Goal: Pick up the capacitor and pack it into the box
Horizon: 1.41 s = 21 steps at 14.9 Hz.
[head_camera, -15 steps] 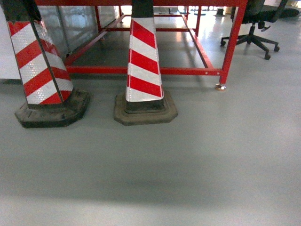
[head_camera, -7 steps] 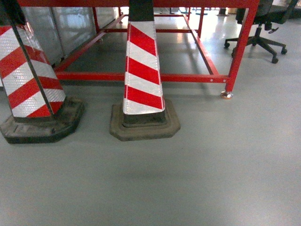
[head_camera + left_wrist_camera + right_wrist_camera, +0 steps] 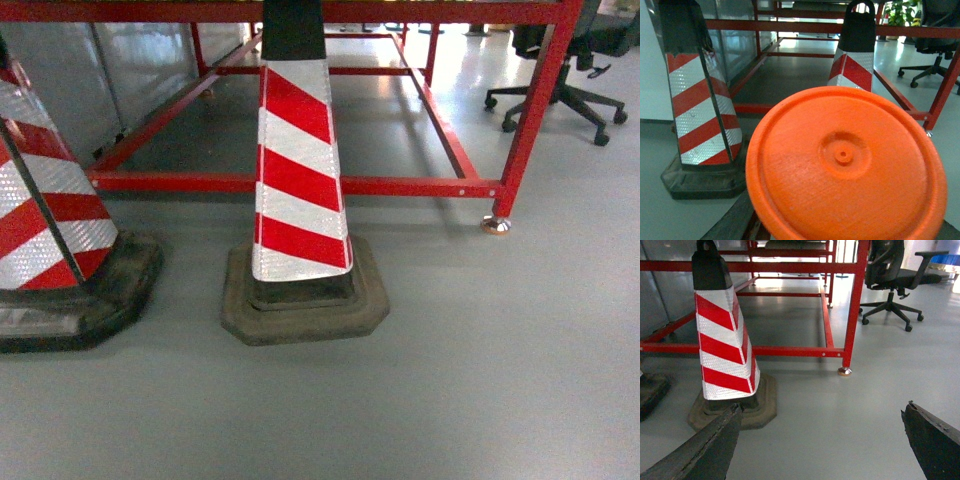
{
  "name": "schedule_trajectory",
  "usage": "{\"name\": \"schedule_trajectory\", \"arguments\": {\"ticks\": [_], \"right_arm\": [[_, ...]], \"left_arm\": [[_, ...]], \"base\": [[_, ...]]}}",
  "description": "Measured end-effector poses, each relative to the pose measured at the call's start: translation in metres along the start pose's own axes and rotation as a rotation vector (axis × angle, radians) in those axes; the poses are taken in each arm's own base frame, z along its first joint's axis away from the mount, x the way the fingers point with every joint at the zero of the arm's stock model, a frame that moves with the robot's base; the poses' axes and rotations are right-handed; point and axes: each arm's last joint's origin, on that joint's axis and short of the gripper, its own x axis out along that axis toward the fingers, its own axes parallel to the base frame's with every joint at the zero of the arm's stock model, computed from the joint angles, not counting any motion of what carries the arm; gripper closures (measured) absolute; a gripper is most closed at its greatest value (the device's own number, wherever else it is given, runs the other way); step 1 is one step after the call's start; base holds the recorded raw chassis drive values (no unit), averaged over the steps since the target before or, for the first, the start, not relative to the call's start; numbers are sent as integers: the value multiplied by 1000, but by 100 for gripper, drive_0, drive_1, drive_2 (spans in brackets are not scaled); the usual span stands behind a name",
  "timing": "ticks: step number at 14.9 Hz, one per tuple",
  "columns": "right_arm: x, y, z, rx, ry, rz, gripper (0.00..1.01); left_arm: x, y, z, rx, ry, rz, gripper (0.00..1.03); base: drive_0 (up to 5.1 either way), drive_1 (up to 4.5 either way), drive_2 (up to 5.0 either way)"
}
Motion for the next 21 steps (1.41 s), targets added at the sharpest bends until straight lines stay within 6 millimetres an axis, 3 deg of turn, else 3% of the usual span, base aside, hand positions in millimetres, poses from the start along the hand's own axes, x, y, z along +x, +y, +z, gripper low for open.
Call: {"name": "schedule_trajectory", "arguments": {"ticks": [5, 21], "right_arm": [[0, 0, 0, 0, 3, 0, 3], [0, 0, 0, -1, 2, 1, 3]], "left_arm": [[0, 0, 0, 0, 3, 1, 59], [0, 0, 0, 5, 1, 2, 59]], "base": [[0, 431, -432], [0, 0, 0]]}}
